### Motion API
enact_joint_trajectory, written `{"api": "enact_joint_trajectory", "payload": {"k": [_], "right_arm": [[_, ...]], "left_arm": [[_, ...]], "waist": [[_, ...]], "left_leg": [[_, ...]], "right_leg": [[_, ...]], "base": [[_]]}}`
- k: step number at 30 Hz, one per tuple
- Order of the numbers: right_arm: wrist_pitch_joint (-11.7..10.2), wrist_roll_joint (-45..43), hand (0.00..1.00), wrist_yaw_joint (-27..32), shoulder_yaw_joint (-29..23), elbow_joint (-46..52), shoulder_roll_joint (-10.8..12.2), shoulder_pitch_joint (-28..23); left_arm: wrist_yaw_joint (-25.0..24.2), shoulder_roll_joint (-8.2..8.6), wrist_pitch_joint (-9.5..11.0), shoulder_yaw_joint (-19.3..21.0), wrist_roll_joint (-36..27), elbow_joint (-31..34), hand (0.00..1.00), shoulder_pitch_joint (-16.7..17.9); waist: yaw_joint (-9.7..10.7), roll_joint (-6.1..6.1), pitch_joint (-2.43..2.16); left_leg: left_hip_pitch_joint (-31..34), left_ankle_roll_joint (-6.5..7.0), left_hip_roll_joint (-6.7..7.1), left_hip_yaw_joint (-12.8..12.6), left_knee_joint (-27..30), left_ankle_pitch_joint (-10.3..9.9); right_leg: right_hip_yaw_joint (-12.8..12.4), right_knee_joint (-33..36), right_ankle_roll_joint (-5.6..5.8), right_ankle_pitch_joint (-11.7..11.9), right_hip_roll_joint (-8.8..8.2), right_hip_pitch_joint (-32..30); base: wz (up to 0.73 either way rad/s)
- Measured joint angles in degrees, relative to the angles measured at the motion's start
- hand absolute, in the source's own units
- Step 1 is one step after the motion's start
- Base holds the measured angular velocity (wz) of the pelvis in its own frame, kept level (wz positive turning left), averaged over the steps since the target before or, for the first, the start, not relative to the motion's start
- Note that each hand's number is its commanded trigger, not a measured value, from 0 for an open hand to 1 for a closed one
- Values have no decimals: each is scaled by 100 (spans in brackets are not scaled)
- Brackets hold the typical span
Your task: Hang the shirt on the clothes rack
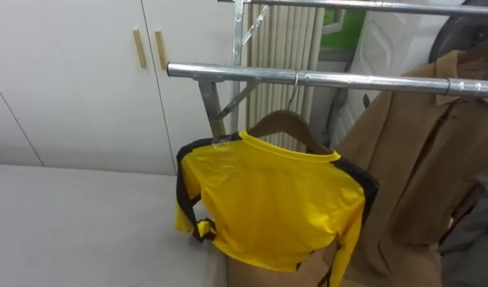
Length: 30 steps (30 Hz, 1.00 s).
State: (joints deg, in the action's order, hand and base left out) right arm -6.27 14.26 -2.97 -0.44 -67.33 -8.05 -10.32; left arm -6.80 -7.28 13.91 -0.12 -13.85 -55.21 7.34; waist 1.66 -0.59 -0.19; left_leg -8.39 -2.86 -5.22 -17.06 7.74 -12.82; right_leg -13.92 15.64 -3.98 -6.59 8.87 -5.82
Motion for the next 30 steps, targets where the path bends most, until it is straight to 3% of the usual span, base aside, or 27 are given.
{"api": "enact_joint_trajectory", "payload": {"k": [30], "right_arm": [[13,151,0,27,34,-18,68,106]], "left_arm": [[165,12,-18,-178,56,0,0,3]], "waist": [[85,14,14]], "left_leg": [[17,0,4,62,49,0]], "right_leg": [[48,10,-3,-26,-23,5]], "base": [[0]]}}
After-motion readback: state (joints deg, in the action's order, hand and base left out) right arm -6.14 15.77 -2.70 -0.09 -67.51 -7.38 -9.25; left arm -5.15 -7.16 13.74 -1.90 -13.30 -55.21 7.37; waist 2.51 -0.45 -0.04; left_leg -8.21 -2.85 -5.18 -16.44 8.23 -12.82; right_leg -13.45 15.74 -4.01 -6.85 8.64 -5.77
